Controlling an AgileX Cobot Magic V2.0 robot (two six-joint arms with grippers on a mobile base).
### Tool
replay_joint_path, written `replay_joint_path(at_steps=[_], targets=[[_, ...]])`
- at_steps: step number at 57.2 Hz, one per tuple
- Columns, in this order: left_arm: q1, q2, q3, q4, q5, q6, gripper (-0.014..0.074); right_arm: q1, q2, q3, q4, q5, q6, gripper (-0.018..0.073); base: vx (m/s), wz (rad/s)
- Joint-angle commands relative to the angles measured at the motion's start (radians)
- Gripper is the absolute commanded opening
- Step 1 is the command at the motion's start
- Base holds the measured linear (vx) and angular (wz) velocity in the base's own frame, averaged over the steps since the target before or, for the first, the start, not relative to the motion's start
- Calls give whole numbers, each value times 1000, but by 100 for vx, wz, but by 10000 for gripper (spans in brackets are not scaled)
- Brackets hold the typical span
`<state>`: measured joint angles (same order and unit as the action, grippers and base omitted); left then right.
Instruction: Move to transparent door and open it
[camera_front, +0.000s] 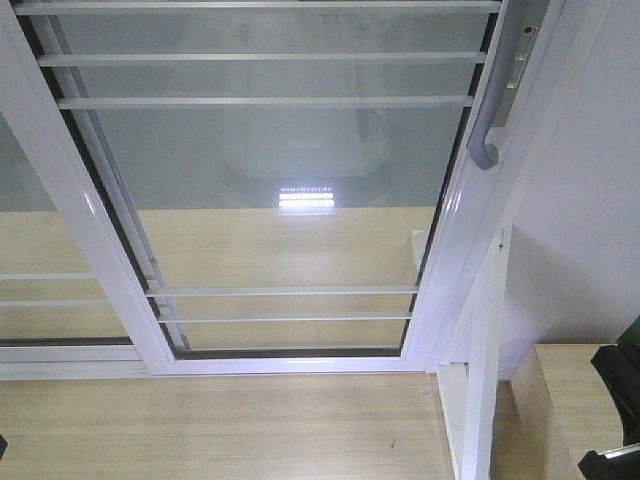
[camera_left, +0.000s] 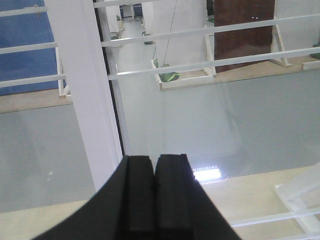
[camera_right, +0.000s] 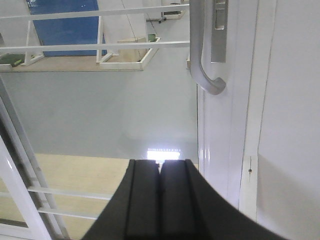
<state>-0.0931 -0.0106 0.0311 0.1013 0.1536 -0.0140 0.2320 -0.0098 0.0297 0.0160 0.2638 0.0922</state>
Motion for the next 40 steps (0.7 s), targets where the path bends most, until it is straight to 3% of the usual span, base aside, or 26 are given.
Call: replay_joint_path(at_steps=[1, 40], targets=[[2, -15, 10, -3, -88, -2, -6, -2, -16, 3, -6, -83, 1, -6, 0, 1], [2, -15, 10, -3, -88, -2, -6, -2, -16, 3, -6, -83, 1, -6, 0, 0]])
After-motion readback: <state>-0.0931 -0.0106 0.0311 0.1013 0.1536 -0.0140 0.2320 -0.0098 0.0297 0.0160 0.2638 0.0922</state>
